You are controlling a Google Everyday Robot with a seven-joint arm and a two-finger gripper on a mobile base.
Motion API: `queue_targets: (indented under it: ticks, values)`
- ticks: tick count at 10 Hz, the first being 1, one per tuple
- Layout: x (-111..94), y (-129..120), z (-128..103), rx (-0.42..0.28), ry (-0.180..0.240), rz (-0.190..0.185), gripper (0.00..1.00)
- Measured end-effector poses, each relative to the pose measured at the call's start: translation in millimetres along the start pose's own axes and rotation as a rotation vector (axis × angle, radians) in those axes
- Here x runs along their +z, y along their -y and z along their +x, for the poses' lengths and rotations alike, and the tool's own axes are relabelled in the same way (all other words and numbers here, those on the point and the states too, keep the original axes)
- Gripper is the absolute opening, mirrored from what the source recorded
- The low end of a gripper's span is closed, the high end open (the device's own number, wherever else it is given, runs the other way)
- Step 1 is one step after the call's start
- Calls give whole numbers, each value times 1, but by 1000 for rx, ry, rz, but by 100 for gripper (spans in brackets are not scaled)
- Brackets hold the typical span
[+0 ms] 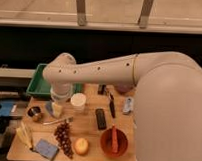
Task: Place fork in paper cup
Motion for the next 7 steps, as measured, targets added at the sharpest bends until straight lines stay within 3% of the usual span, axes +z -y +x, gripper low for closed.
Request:
queue_targets:
  ticks: [4,7]
  values:
    - [32,-20,1,-45,-54,-80,72]
    - [31,-20,3,-43,-56,-80,72]
